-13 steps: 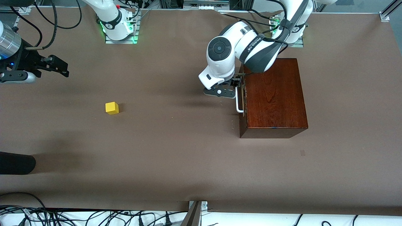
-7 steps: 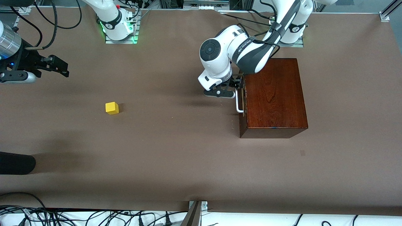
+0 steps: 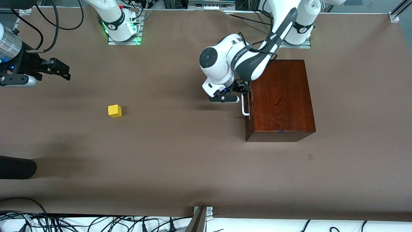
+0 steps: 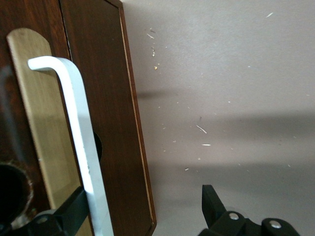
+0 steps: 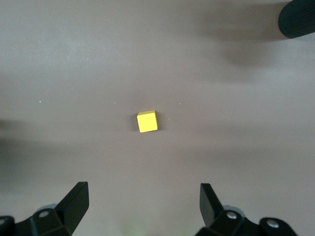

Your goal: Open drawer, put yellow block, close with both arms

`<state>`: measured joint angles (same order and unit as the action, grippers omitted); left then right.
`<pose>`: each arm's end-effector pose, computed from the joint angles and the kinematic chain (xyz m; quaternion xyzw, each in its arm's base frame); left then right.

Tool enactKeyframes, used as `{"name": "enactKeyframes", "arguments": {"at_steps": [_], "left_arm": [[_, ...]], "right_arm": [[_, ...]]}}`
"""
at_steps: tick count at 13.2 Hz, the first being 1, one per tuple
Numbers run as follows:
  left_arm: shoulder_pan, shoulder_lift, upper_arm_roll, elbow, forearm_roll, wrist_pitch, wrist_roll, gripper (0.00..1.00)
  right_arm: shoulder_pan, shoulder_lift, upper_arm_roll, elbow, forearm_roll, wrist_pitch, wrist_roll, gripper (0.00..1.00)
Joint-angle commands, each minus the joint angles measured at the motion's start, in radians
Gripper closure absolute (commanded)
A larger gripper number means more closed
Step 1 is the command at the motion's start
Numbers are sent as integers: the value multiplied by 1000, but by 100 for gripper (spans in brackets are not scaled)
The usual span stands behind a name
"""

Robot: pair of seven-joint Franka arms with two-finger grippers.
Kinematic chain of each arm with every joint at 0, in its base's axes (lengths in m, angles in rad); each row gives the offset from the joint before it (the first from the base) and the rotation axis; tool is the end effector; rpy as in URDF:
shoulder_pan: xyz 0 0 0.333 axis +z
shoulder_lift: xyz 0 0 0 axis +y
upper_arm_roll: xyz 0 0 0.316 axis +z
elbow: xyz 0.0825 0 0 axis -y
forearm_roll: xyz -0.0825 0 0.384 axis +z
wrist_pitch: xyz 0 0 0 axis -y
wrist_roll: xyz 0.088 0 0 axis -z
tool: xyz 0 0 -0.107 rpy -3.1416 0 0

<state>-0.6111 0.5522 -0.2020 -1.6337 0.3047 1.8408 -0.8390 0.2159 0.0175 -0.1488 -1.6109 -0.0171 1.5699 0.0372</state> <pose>0.4709 -0.4432 0.2808 -0.9820 0.0459 0.0490 0.1764 0.5565 0.0363 0.5959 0.9994 0.0152 -0.0286 0.0114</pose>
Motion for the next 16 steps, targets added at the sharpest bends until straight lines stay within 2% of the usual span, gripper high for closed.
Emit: {"name": "enactKeyframes", "arguments": {"at_steps": [1, 16], "left_arm": [[-12, 18, 7, -8, 57, 28, -44, 0], [-38, 58, 6, 35, 42, 84, -133, 0]], "right_arm": [[-4, 13, 2, 20, -7, -1, -8, 0], [-3, 13, 3, 20, -3, 1, 12, 0]]}}
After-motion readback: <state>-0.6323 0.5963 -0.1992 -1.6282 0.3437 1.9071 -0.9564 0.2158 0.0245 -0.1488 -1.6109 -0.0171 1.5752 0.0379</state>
